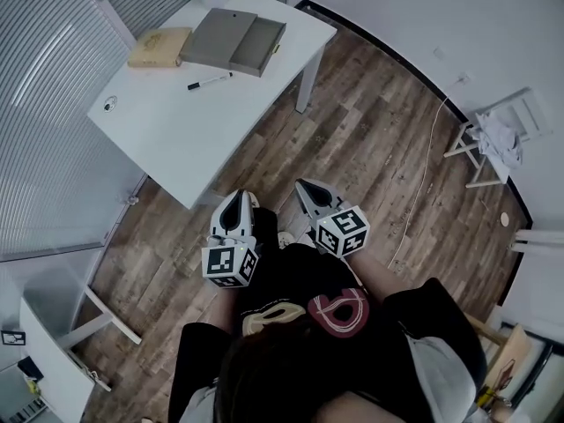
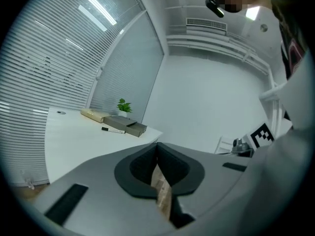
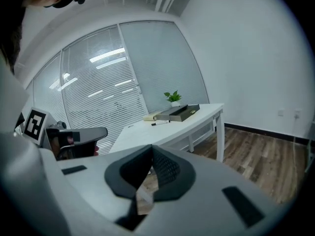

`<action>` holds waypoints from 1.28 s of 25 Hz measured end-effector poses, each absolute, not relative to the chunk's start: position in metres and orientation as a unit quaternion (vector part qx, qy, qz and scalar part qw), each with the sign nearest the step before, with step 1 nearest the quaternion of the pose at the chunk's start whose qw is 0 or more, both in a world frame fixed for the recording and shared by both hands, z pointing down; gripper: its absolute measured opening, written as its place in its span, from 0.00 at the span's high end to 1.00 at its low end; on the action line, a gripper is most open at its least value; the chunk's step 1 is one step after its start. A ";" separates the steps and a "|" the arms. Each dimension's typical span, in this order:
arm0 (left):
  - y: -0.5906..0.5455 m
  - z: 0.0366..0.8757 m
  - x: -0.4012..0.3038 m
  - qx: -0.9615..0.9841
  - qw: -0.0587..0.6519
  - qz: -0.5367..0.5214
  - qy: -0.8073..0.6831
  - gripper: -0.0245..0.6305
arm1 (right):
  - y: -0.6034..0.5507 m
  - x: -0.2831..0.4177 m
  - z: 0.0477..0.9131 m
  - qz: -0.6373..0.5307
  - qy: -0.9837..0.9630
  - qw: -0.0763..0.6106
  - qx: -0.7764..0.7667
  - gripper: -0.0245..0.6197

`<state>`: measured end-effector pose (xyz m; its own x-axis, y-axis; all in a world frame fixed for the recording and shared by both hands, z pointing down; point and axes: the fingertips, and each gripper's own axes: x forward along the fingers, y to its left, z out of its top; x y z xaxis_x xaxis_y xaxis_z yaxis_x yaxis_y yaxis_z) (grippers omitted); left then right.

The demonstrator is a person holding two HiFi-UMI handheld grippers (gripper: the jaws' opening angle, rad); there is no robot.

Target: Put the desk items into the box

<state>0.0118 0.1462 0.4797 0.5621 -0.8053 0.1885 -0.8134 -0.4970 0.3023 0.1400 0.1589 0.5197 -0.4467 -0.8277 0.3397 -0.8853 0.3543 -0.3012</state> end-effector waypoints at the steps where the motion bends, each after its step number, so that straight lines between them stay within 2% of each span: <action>1: 0.138 0.479 0.011 0.865 0.180 0.012 -0.468 0.94 | 0.152 0.141 0.518 0.221 -0.820 0.067 0.524 0.95; 13: 0.023 0.471 0.012 0.881 0.171 0.009 -0.441 0.94 | 0.051 0.136 0.519 0.203 -0.812 0.105 0.538 0.95; 18: -0.021 0.468 -0.008 0.880 0.170 0.009 -0.444 0.94 | 0.004 0.121 0.510 0.197 -0.816 0.099 0.535 0.95; 32: -0.077 0.475 -0.042 0.883 0.179 0.029 -0.434 0.94 | -0.057 0.103 0.517 0.207 -0.801 0.117 0.549 0.94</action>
